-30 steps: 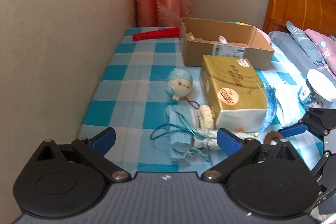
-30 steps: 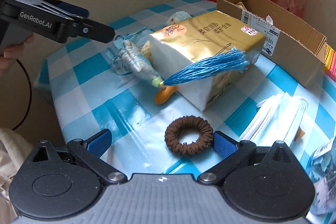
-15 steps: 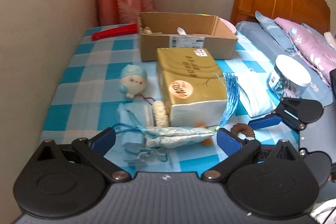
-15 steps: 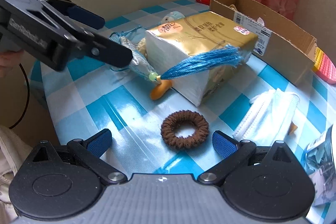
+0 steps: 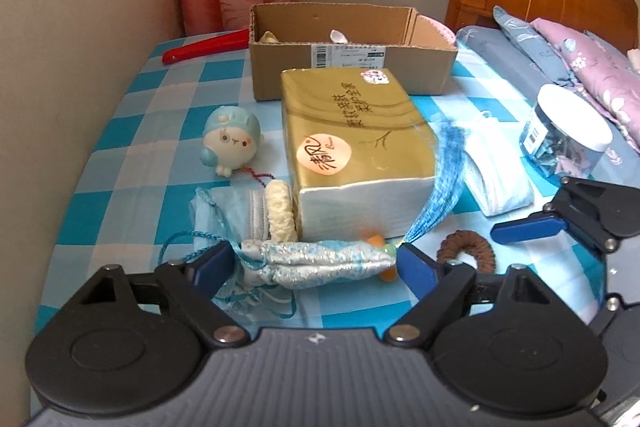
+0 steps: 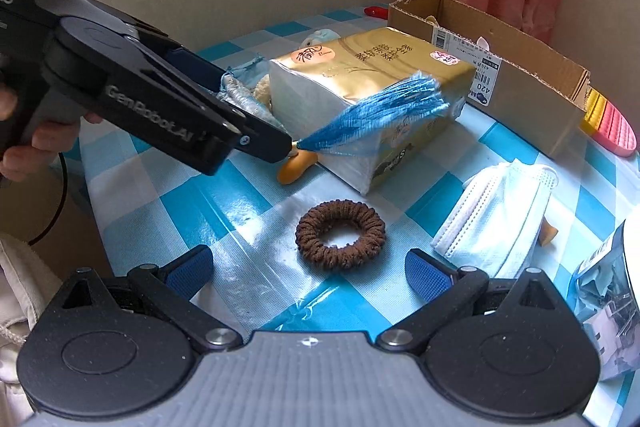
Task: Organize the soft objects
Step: 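Grasp the blue-tasseled cloth with the left gripper while the right gripper grasps the brown hair tie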
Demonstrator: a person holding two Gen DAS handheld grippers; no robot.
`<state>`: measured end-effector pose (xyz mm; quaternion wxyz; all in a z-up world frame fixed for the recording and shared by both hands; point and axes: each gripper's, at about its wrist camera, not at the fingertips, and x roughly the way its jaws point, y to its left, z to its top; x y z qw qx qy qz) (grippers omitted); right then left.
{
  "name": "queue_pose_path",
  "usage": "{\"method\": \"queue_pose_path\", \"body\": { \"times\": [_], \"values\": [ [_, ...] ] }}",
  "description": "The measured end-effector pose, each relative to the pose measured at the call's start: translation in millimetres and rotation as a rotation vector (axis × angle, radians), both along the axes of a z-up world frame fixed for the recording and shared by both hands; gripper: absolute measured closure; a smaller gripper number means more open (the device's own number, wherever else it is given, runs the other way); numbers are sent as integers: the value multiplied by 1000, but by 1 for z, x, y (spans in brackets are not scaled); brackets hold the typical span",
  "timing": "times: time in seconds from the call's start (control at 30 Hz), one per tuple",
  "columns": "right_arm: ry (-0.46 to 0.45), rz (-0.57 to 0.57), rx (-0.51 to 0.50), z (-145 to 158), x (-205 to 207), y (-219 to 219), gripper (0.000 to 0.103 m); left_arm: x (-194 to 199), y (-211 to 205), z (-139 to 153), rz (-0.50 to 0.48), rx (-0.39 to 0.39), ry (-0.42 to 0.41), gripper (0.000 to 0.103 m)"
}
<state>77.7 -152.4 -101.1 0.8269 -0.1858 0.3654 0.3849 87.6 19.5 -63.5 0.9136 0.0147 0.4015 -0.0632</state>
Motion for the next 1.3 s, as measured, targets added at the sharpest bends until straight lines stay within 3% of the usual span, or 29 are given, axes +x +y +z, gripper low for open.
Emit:
{"method": "queue_pose_path", "body": {
  "times": [0.47,1.03,1.3],
  "values": [
    [-4,-20,-1,1,-2,2,1,-2,2,5,10,-2,-11,39],
    [-19,-101,-6,11,12,2,50,-13,4,30,-35,-3,-24,43],
    [-35,-113,-50,16,8,2,55,-24,2,49,-75,15,-42,43]
  ]
}}
